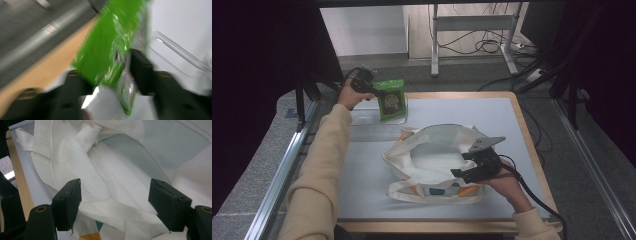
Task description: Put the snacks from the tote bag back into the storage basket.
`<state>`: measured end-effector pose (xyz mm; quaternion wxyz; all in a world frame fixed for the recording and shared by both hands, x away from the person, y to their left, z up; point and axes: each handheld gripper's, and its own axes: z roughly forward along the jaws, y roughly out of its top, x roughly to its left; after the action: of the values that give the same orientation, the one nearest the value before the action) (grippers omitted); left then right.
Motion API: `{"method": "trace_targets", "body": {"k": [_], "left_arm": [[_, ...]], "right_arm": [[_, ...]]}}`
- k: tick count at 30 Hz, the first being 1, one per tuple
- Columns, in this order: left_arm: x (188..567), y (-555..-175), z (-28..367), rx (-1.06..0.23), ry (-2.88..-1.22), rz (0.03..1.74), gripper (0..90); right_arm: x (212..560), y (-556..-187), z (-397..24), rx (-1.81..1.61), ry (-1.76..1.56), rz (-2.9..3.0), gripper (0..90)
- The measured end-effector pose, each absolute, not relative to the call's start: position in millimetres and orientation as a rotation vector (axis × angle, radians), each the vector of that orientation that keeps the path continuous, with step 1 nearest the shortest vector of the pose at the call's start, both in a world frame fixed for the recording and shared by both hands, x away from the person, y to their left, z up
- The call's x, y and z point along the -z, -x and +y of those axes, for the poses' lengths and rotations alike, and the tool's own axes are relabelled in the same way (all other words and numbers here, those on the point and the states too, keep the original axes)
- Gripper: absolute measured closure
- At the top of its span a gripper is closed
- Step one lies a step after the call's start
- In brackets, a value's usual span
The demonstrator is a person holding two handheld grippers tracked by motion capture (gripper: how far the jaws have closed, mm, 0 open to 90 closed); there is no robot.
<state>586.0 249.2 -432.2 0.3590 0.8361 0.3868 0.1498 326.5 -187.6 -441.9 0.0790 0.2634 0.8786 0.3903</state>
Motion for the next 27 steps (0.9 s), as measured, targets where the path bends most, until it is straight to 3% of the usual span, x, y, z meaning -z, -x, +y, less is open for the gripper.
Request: {"method": "trace_targets", "body": {"k": [3,10,27], "left_arm": [[425,-585,248,-0.456,-2.125,1.000,38.5],[409,-583,251,-0.457,-2.062,0.992,32.6],[403,-558,266,-0.338,-2.022,0.988,36.0]], "right_arm": [[442,-326,-188,-1.172,-0.788,2.630,26.6],[442,-327,-188,-1.166,-0.785,2.630,26.7],[442,-327,-188,-1.175,-0.774,2.634,26.7]]}}
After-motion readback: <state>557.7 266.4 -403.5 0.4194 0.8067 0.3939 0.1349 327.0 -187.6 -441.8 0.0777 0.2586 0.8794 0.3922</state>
